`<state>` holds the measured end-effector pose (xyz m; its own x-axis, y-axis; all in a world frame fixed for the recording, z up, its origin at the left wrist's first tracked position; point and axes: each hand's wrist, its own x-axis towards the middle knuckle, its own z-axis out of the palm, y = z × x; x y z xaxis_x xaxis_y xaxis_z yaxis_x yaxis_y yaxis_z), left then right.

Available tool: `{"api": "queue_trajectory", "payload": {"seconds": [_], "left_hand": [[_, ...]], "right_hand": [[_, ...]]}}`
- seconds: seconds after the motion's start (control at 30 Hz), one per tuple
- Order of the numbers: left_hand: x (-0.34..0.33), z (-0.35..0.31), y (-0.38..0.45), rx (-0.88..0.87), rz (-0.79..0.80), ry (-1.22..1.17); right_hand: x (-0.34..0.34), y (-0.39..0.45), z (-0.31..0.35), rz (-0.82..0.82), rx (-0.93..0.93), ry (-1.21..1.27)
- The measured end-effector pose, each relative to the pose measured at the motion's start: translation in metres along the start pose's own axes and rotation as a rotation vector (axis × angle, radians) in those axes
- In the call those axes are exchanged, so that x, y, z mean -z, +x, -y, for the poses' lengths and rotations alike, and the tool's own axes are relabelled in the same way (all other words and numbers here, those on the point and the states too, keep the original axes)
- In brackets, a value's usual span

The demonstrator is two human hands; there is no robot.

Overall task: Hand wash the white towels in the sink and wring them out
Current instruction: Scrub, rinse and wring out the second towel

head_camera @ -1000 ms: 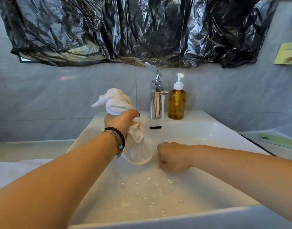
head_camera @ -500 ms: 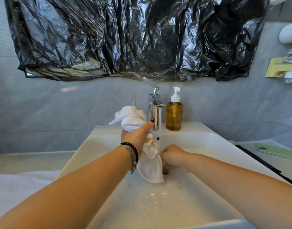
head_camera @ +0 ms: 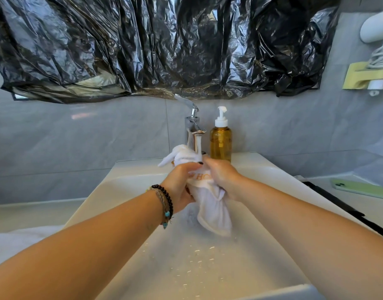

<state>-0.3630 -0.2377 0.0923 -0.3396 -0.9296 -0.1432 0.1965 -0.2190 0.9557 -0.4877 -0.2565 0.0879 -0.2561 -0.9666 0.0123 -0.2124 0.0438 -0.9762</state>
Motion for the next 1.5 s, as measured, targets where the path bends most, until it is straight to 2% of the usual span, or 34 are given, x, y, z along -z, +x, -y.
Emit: {"api": "queue_trajectory", "payload": {"seconds": [0.1,0.2,0.3,0.37,0.5,0.63,0.8,0.93,1.0,1.1,1.17,1.3,1.37,1.47,1.5], "left_hand": [[-0.009,0.005,0.005,-0.012,-0.065,0.146],[-0.016,0.001,0.014,-0.004,-0.213,0.095],[-0.007,0.006,0.058,-0.001,-0.227,0.021],[-0.005,0.007,0.068,0.018,-0.191,-0.004],[-0.013,-0.007,0.020,0.002,-0.025,0.043],[0.003,-0.005,0.024,-0.014,0.114,0.076],[0.008,-0.009,0.023,-0.023,0.222,0.042],[0.011,-0.012,0.020,-0.025,0.201,0.031],[0.014,-0.010,0.018,-0.017,0.176,0.040],[0.011,-0.013,0.015,-0.039,0.117,0.032],[0.012,-0.016,0.025,-0.069,0.044,0.016],[0.020,-0.018,0.048,-0.108,-0.079,-0.027],[0.019,-0.023,0.035,-0.124,-0.136,-0.075],[0.023,-0.025,0.025,-0.154,-0.328,-0.070],[0.025,-0.026,0.025,-0.157,-0.364,-0.064]], "right_hand": [[0.023,-0.001,-0.002,0.032,-0.096,-0.034],[0.036,-0.003,0.000,0.116,-0.136,0.004],[0.033,-0.006,0.004,0.214,-0.141,0.104],[0.021,-0.006,0.000,0.223,-0.121,0.063],[0.016,-0.003,-0.005,-0.019,-0.096,0.100],[0.025,0.006,-0.003,-0.143,-0.086,0.077],[0.005,0.000,-0.003,-0.065,-0.020,0.312],[-0.006,0.001,-0.002,0.056,0.026,0.405],[-0.004,0.001,-0.005,0.067,0.066,0.327],[0.004,0.004,-0.007,-0.069,-0.023,0.160],[0.012,0.005,-0.001,-0.098,-0.067,0.107],[0.033,-0.004,0.009,-0.229,-0.078,-0.086],[0.037,-0.013,0.009,-0.138,-0.111,-0.022],[0.027,-0.034,0.016,0.201,-0.193,0.263],[0.021,-0.036,0.015,0.310,-0.171,0.271]]}}
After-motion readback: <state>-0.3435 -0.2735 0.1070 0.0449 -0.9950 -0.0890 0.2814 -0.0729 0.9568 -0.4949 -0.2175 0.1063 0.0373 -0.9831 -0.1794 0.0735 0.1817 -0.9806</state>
